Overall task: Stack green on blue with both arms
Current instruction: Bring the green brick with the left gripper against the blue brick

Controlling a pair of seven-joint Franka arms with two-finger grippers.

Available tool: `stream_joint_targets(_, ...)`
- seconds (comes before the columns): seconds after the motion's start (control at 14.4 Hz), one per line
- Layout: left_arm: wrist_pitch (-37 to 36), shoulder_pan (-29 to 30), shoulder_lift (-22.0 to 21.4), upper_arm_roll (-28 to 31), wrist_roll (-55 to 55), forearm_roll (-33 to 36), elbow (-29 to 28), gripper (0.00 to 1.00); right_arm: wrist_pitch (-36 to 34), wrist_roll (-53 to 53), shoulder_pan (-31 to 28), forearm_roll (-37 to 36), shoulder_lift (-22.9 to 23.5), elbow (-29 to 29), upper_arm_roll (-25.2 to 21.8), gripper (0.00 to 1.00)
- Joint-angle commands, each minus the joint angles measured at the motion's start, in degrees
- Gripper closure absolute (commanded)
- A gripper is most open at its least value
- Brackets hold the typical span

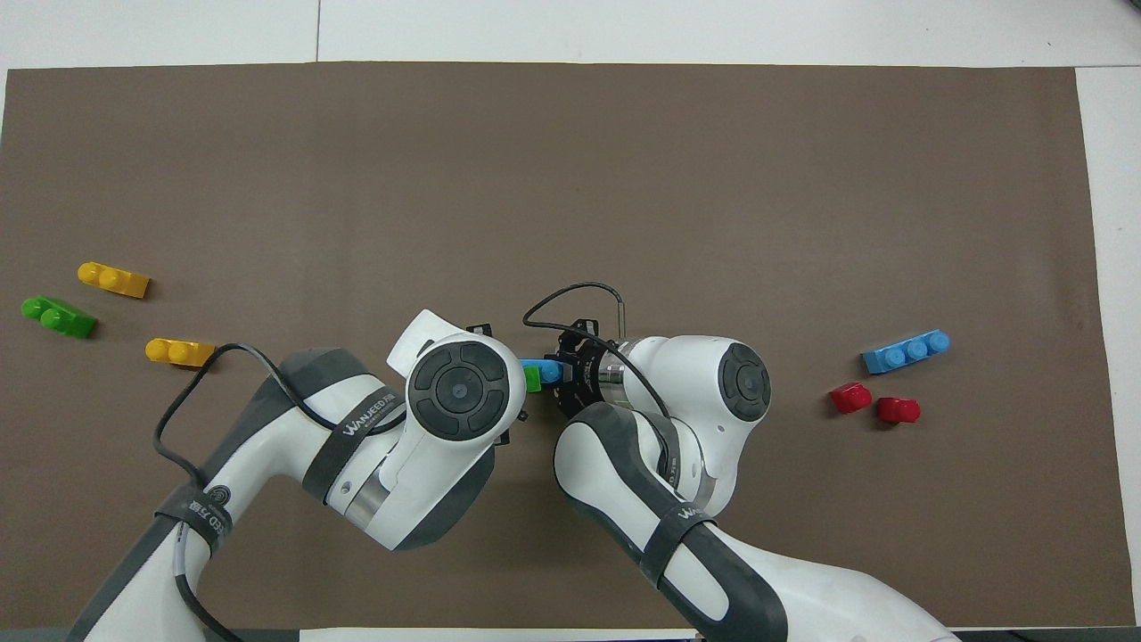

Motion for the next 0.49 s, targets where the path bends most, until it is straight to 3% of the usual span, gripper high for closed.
stream_joint_targets(0.0, 3.6, -0.7, -2.2, 1.0, -1.2, 1.4, -3.3, 1.00, 1.7, -1.3, 0.3, 1.5, 0.4, -1.1, 0.0, 1.00)
stream_joint_targets(0.42, 7.9, 0.1, -1.4, 1.2, -1.2, 3.2, -4.6, 1.00, 1.7, -1.3, 0.1, 1.5, 0.4, -1.2, 0.0, 1.00)
